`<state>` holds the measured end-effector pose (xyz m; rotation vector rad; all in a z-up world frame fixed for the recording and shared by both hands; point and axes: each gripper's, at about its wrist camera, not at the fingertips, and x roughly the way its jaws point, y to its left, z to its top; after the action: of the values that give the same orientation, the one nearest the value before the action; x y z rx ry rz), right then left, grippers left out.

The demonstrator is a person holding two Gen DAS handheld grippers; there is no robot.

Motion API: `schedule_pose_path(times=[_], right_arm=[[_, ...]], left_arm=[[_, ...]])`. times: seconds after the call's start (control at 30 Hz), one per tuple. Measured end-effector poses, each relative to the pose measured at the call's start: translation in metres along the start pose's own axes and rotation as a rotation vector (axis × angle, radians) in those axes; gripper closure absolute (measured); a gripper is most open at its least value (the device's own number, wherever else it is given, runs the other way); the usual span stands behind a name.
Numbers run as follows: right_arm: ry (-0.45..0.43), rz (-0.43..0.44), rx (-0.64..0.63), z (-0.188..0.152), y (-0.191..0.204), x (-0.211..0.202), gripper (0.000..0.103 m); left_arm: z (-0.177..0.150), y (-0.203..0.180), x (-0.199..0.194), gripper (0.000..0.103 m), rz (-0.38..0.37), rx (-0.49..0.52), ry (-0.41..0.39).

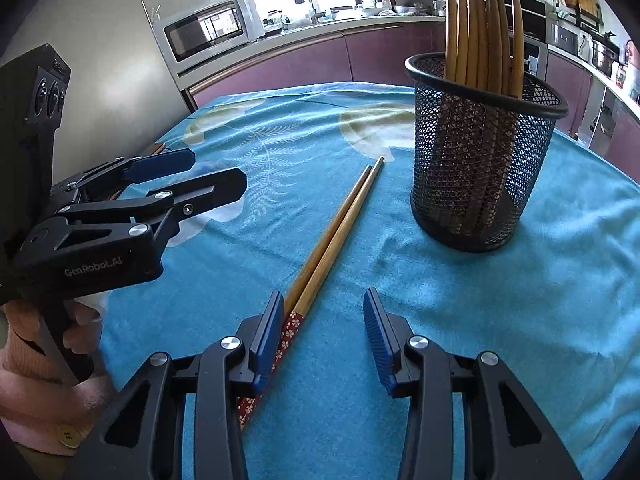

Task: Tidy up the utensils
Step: 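Lower the right tool to the last two chopsticks and close on one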

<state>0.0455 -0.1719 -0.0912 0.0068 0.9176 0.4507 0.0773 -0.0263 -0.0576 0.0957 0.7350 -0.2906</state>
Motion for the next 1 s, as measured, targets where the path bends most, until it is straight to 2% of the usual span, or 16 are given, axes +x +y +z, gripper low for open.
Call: schedule_pose_path(times=[0.63, 1.0], right_arm=[[-0.001, -0.012, 0.040, -0.003, -0.008, 0.000, 0.069], [0.000, 0.030, 0.090, -0.006, -0.020, -0.004, 0.074]], left_arm=[[-0.008, -0.006, 0.011, 0.024, -0.049, 0.003, 0.046], [-0.013, -0.024, 0.014, 0.026, -0.134, 0.066, 0.072]])
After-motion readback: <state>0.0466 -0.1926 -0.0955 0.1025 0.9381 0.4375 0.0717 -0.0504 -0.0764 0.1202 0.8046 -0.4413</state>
